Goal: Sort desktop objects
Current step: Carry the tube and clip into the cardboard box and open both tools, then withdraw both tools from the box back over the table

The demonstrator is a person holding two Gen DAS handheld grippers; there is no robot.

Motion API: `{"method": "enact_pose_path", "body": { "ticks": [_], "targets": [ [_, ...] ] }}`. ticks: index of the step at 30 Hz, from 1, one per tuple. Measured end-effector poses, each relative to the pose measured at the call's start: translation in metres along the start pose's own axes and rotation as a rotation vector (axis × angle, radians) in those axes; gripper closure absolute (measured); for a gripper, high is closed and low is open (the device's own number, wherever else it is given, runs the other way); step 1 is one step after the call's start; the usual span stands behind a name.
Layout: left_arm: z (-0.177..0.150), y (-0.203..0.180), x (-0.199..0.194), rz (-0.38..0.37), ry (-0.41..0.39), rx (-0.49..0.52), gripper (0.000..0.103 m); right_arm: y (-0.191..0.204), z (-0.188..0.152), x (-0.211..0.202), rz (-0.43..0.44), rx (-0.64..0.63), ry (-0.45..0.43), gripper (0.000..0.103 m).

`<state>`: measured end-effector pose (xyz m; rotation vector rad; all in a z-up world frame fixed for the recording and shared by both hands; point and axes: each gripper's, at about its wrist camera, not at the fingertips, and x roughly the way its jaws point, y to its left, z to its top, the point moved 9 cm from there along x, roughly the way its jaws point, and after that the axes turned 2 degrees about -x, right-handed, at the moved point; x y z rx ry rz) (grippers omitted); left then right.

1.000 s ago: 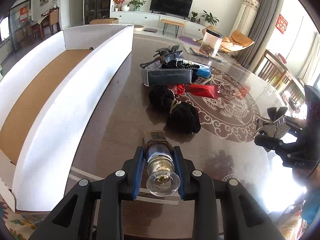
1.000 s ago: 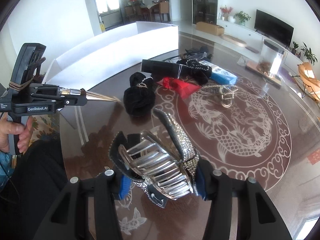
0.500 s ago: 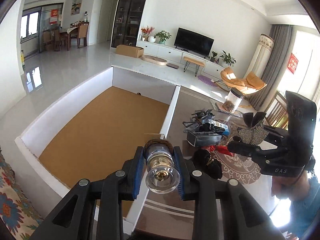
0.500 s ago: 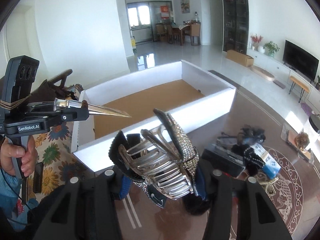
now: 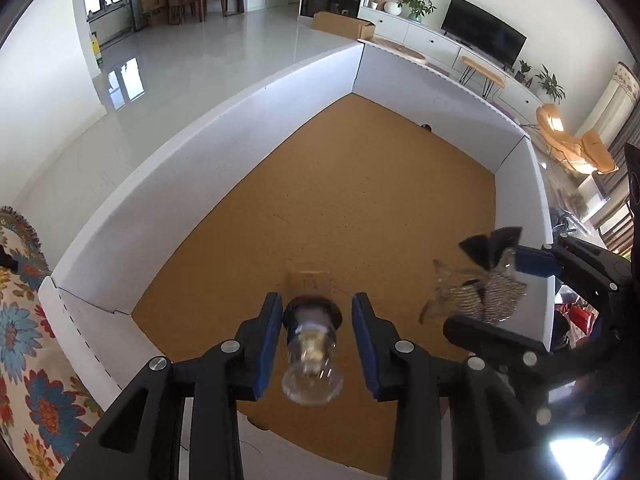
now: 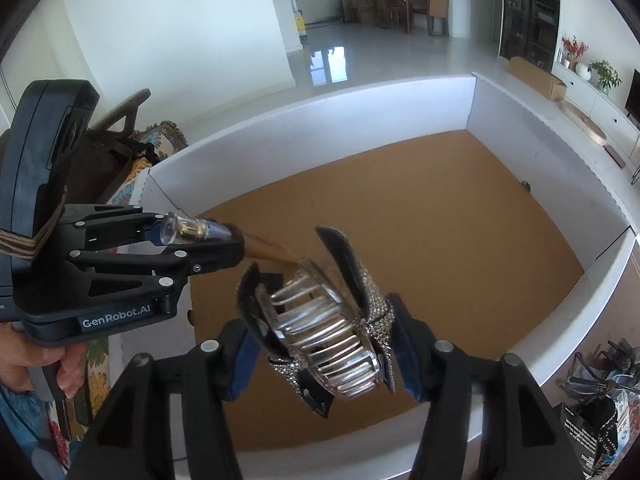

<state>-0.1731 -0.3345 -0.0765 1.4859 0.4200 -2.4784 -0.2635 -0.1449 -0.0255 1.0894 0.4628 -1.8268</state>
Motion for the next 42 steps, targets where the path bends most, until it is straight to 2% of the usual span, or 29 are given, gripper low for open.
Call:
{"method": "enact_pose_path", "body": {
  "ticks": [1,2,3,8,10,12,15,17,19,22,26,28,30,34,39,42],
  "targets": [
    [0.0,0.004,0.003,0.023,0.003,-0.009,0.038,-0.001,0.0,0.004,0.007,0.007,0.003,0.005],
    [0.0,0.007,0.005,0.05,-0.008,-0.016,0.034,-0.004,0.0,0.004,0.001,0.011,-0.007,0.002],
    [0.0,0.01,0.004,0.056,-0.023,-0.022,0.03,-0.005,0.002,0.003,-0.002,0.015,-0.02,0.002],
    [-0.002,0.009,-0.019,0.025,-0.109,-0.079,0.03,-0.02,0.003,-0.024,0.01,0.084,-0.112,0.002],
    [-0.004,-0.009,-0.039,0.006,-0.157,-0.064,0.03,-0.027,-0.002,-0.044,-0.011,0.093,-0.157,0.002],
    [-0.01,-0.042,-0.062,-0.054,-0.204,-0.033,0.03,-0.036,-0.016,-0.07,-0.039,0.102,-0.206,0.002],
    [-0.033,-0.112,-0.097,-0.188,-0.248,0.045,0.03,-0.057,-0.053,-0.118,-0.104,0.132,-0.283,0.002],
    [-0.056,-0.164,-0.111,-0.287,-0.25,0.111,0.025,-0.078,-0.088,-0.152,-0.168,0.169,-0.327,0.0],
    [-0.087,-0.212,-0.118,-0.362,-0.24,0.171,0.007,-0.102,-0.133,-0.18,-0.255,0.223,-0.35,0.0],
    [-0.132,-0.272,-0.104,-0.437,-0.19,0.262,0.004,-0.141,-0.217,-0.214,-0.39,0.324,-0.337,0.0],
    [-0.174,-0.319,-0.054,-0.412,-0.059,0.352,0.004,-0.176,-0.326,-0.227,-0.515,0.447,-0.234,0.0],
    [-0.189,-0.327,-0.033,-0.378,-0.014,0.372,0.004,-0.188,-0.369,-0.225,-0.541,0.496,-0.181,0.0],
    [-0.2,-0.329,-0.02,-0.347,0.002,0.379,0.004,-0.191,-0.396,-0.222,-0.55,0.534,-0.153,0.0],
    [-0.206,-0.321,0.003,-0.306,0.029,0.347,0.004,-0.189,-0.418,-0.215,-0.566,0.561,-0.155,0.0],
    [-0.206,-0.313,0.006,-0.282,0.013,0.312,0.004,-0.184,-0.418,-0.199,-0.56,0.553,-0.137,0.0],
    [-0.206,-0.308,0.013,-0.275,0.03,0.286,0.004,-0.181,-0.413,-0.197,-0.574,0.528,-0.136,0.0]
  ]
}}
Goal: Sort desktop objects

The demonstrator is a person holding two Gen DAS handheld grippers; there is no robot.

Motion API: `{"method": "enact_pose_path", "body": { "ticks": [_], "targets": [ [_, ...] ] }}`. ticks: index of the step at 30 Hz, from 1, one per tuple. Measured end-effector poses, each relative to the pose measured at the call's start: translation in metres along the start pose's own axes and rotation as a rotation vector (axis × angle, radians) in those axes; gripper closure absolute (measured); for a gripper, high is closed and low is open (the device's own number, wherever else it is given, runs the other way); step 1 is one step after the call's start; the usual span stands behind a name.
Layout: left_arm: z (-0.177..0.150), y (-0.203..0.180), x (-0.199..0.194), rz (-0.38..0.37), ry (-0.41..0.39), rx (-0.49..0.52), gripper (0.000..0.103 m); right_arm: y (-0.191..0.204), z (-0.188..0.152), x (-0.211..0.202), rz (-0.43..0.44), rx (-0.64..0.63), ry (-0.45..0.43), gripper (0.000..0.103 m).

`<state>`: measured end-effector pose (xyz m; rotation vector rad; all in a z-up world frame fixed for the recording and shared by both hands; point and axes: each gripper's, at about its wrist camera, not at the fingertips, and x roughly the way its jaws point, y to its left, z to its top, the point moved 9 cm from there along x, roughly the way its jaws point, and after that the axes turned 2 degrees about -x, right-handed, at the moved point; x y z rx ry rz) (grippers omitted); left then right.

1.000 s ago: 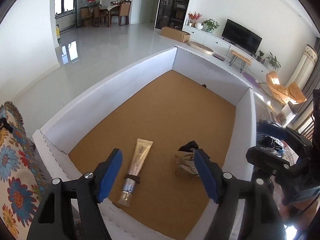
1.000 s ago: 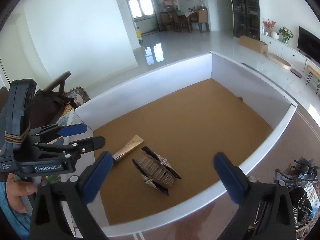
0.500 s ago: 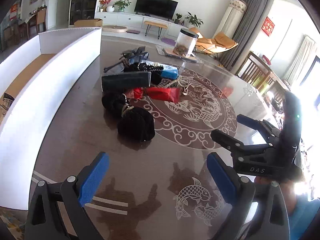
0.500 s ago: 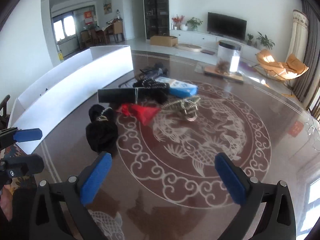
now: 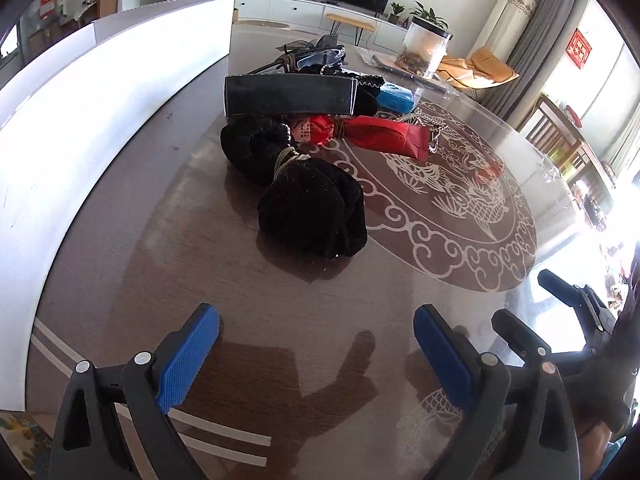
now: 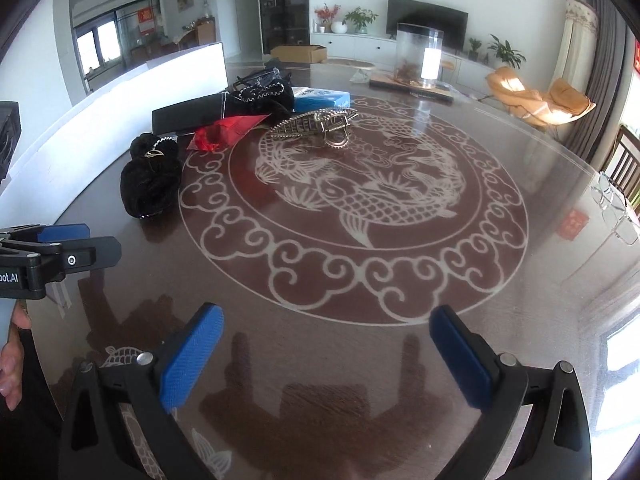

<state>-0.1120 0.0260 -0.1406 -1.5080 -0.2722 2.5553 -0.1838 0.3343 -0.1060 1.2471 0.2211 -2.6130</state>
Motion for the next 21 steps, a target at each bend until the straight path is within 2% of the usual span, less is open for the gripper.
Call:
{"method": "enact_pose_path", "body": {
  "ticks": [4,11,21],
  "targets": [
    [0.002,0.001,-0.004,0.004,-0.018,-0.01,0.004,-0.002,-0.002,0.001,-0.015,0.007,0.004,0.0],
    [0.004,-0.006,-0.012,0.023,-0.063,0.028,0.004,-0.009,-0.002,0.002,-0.047,0.043,0.007,0.0],
    [0.007,-0.006,-0.012,0.002,-0.072,0.015,0.004,-0.004,0.0,0.0,-0.097,-0.002,-0.003,0.0]
  ]
}}
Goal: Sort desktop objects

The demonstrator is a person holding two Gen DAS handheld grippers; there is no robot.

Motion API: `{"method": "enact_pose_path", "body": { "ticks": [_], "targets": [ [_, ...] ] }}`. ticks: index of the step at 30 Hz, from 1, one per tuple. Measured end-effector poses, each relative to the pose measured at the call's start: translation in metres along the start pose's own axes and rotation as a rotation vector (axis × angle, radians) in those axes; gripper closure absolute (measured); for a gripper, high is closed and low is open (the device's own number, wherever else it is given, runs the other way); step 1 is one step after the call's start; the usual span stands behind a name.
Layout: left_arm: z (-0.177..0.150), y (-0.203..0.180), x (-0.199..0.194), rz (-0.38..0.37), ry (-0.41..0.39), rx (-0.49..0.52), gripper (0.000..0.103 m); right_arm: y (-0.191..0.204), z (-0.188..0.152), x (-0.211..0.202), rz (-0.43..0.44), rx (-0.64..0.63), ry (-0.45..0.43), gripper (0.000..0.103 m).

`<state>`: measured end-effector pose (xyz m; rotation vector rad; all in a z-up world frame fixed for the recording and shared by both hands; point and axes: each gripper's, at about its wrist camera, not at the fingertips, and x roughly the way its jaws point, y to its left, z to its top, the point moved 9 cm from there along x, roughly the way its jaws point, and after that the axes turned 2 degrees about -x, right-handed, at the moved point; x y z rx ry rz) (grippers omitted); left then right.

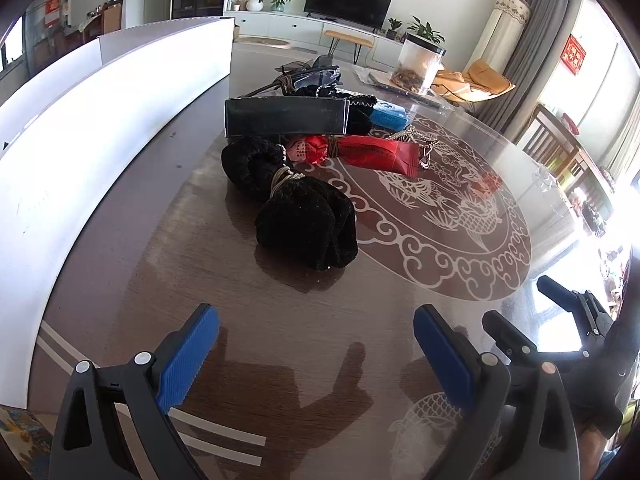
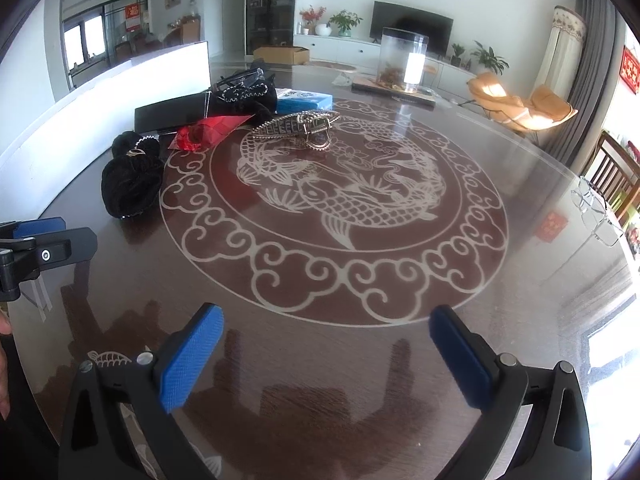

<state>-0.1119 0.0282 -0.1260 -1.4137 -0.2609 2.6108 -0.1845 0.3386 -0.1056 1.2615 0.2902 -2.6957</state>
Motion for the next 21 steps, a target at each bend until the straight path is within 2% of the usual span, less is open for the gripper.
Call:
{"method": "enact_pose_path", "body": {
  "ticks": [12,21],
  "targets": [
    [-0.0025,-0.0083,0.0057,0.009,0.017,0.041,0.004,0.0012,-0.0003,0.0003,-0.011,-0.019,0.0,0.0],
    [-0.0009,-0.0046,0.0039,-0.022,0.012,0.008,0.004,0.0051,0.0003,0.0002,-0.024,-0.046,-0.005,0.0]
  ]
}}
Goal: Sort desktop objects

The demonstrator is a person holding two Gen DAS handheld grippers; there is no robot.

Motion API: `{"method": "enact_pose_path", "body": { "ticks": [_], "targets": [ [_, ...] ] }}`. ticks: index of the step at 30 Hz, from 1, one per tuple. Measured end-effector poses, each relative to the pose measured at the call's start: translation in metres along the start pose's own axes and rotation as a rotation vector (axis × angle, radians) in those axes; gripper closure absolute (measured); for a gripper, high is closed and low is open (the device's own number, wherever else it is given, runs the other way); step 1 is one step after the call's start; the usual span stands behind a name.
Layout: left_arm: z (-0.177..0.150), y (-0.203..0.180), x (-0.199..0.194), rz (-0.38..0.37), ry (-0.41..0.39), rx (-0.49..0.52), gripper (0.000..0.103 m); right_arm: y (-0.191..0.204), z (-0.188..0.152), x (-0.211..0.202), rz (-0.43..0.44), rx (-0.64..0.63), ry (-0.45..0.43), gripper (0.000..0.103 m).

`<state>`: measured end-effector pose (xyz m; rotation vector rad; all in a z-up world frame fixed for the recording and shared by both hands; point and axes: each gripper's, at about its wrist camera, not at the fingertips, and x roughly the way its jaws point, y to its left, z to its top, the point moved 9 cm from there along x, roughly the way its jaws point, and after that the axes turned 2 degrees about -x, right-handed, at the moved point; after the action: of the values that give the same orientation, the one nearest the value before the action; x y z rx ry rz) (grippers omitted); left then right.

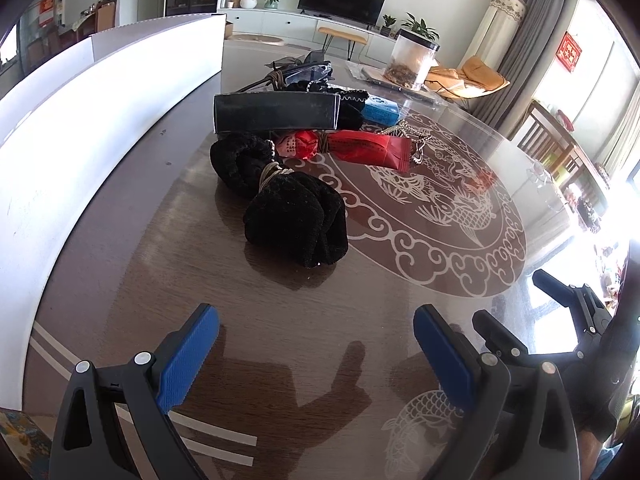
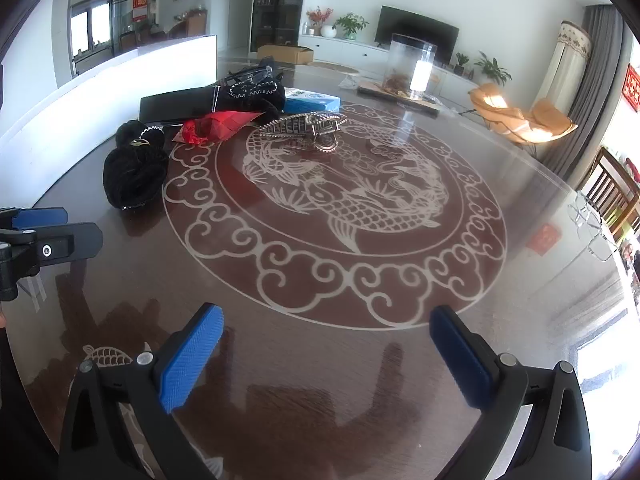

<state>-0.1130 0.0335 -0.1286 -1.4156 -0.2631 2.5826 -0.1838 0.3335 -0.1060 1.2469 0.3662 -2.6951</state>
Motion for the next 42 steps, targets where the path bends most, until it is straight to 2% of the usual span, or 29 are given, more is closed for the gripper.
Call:
{"method": "enact_pose_path", "body": {
  "ticks": [42],
  "targets": [
    [0.0038,-0.0025,-0.005,-0.055,-0.027,-0.025,0.004,-0.007,0.0005,-0.0002,0.018,0.049,0.002,0.0]
  ]
}}
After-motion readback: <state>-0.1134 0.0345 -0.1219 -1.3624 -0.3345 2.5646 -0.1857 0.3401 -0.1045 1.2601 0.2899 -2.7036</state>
